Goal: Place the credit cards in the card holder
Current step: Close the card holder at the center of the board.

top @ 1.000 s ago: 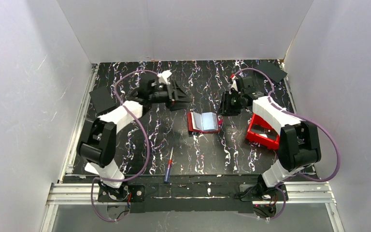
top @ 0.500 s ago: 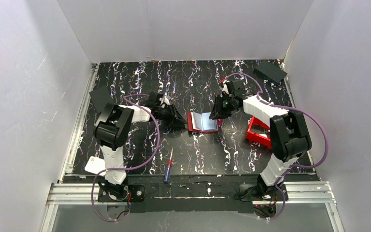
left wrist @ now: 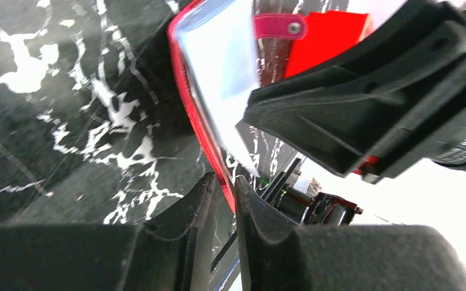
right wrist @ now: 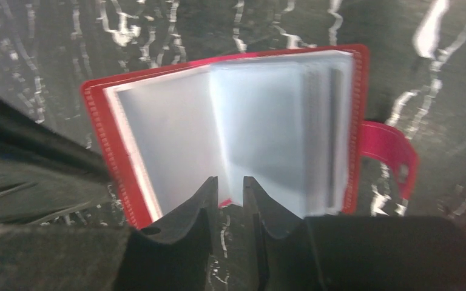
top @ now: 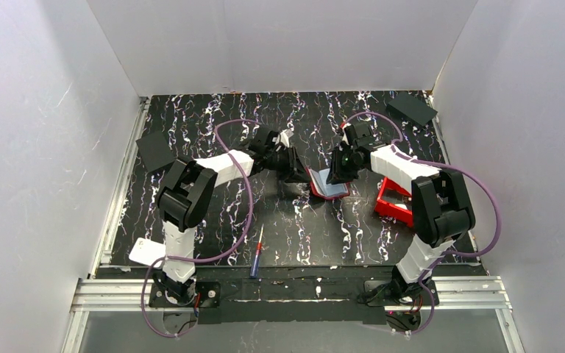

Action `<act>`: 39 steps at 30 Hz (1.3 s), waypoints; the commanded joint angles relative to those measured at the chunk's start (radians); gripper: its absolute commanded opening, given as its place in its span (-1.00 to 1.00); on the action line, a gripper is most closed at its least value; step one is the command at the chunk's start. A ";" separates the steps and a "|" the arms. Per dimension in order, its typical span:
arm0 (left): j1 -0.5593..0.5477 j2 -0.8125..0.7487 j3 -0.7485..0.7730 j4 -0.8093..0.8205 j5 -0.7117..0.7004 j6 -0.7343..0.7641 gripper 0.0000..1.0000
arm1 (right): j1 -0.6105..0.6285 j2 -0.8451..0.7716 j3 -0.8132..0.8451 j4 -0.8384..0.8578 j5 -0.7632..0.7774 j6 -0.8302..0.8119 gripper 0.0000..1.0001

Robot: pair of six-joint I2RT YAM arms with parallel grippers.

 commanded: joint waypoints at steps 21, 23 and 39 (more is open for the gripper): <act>-0.100 0.190 0.305 0.002 0.049 -0.070 -0.65 | -0.037 -0.014 -0.024 0.003 0.151 -0.090 -0.54; -0.100 0.210 0.321 0.002 0.057 -0.078 -0.64 | -0.037 -0.002 -0.031 0.033 0.111 -0.084 -0.54; -0.109 0.322 0.423 -0.004 0.075 -0.089 -0.62 | -0.060 -0.124 0.056 -0.210 0.243 -0.095 0.17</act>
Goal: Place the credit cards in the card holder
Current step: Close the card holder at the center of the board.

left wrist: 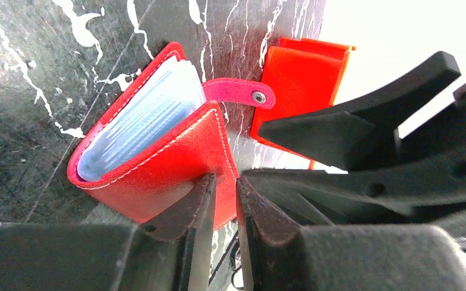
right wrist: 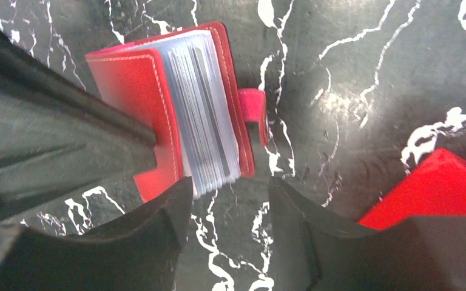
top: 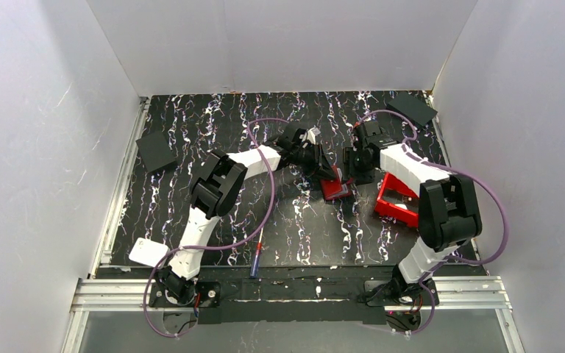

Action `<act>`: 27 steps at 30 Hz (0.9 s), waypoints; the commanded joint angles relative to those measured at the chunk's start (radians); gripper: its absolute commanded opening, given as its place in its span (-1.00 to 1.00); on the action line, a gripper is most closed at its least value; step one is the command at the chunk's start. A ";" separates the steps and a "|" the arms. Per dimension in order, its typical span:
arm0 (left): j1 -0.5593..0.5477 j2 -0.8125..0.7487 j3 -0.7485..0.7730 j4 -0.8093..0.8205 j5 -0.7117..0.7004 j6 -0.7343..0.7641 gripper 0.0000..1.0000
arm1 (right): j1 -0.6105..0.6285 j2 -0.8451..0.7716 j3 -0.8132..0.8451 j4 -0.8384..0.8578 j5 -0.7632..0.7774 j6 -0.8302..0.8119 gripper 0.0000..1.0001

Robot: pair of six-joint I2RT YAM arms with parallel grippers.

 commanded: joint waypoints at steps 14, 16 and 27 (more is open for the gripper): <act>-0.014 0.015 0.044 -0.025 0.001 0.011 -0.62 | -0.052 -0.041 0.008 0.035 -0.205 0.000 -0.24; -0.015 0.019 0.047 -0.026 0.002 0.010 -0.62 | -0.063 -0.030 0.003 0.035 -0.209 -0.004 -0.23; -0.018 0.041 0.071 -0.030 0.001 0.007 -0.62 | -0.078 0.007 -0.038 0.074 -0.261 -0.019 -0.20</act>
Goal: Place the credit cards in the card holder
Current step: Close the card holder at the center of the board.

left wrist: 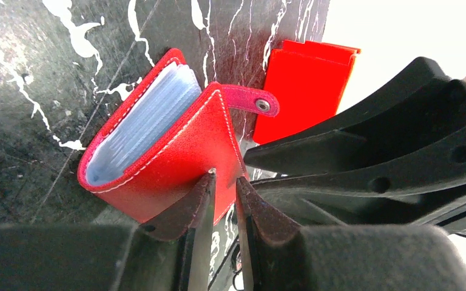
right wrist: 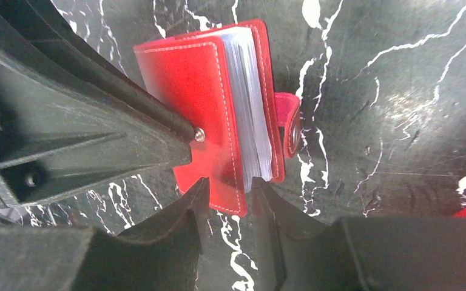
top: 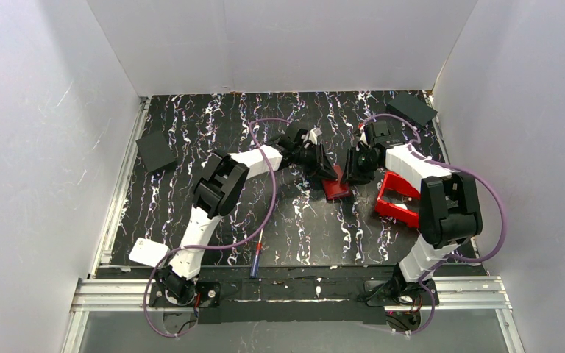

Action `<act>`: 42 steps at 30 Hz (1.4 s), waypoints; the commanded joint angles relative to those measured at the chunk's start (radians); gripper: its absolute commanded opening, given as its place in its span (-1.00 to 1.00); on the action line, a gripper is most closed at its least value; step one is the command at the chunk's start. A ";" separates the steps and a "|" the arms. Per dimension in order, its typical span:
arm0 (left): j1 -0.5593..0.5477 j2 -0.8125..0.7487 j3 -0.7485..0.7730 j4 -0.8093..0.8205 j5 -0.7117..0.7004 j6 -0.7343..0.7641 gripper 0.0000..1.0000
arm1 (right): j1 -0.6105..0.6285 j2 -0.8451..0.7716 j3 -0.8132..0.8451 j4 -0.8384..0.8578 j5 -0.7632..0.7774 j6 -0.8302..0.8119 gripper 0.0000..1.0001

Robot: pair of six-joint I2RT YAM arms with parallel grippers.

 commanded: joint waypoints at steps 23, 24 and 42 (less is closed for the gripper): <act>0.009 -0.075 -0.030 -0.063 -0.016 0.087 -1.00 | -0.002 0.063 -0.048 0.066 0.130 -0.021 -0.97; 0.009 -0.066 -0.022 -0.098 -0.022 0.096 -1.00 | -0.001 0.061 -0.046 0.064 0.130 -0.021 -0.97; 0.009 0.016 -0.011 -0.165 -0.103 0.147 -1.00 | -0.002 0.020 0.033 0.008 0.117 -0.023 -0.60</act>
